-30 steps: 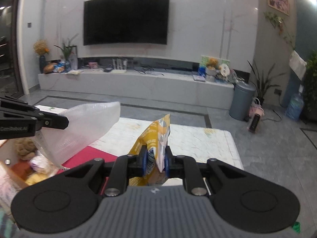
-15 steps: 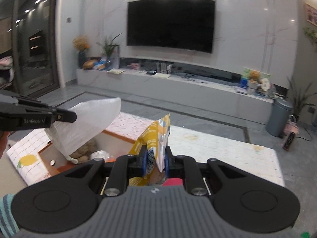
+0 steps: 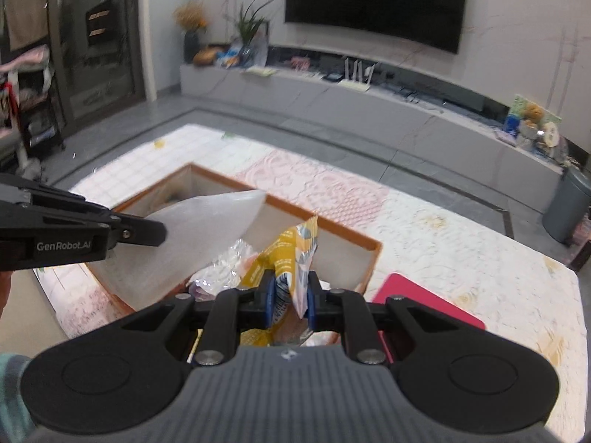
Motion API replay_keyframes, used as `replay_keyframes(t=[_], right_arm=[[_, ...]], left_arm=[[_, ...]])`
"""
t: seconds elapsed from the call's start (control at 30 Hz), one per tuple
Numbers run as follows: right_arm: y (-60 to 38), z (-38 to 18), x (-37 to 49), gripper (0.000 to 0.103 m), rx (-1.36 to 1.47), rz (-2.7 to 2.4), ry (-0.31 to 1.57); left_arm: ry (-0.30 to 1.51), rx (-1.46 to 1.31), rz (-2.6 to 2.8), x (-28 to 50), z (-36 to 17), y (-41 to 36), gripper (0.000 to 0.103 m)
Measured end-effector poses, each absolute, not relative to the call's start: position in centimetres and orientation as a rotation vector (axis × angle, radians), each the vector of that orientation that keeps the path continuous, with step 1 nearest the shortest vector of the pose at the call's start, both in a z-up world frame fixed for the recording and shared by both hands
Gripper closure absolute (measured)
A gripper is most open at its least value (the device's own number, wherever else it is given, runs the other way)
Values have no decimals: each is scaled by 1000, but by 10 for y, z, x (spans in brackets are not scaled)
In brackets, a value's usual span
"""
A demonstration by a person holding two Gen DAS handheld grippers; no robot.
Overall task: Organize soft objects
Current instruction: 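Carry the tissue and yellow snack bag over the orange box with both tools, then open both tools to drop the tissue and snack bag into the box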
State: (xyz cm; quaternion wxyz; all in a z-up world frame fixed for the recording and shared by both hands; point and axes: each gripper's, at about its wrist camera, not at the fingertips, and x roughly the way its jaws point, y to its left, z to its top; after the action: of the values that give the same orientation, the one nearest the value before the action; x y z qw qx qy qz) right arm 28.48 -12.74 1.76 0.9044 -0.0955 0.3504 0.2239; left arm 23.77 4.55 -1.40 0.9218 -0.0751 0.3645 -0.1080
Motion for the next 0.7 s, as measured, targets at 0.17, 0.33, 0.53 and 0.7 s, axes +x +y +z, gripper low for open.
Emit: replay_keyframes(t=[0.17,0.33,0.53,0.7], right_arm=[[-113,-3,317,89,-275,506,808],[-106,-27,335,89,-321,534,865],[-105,-46,352,91,-387,522,856],[-99,-57,364,91,-463,505,854]], left_arm=[[813,-203,-257,253,-42,38,103],[889,-216,-268,268,-69,32,103],[981,-189,-238,286,-85,31,103],[1058,-156,-217,298,-94,29,103]])
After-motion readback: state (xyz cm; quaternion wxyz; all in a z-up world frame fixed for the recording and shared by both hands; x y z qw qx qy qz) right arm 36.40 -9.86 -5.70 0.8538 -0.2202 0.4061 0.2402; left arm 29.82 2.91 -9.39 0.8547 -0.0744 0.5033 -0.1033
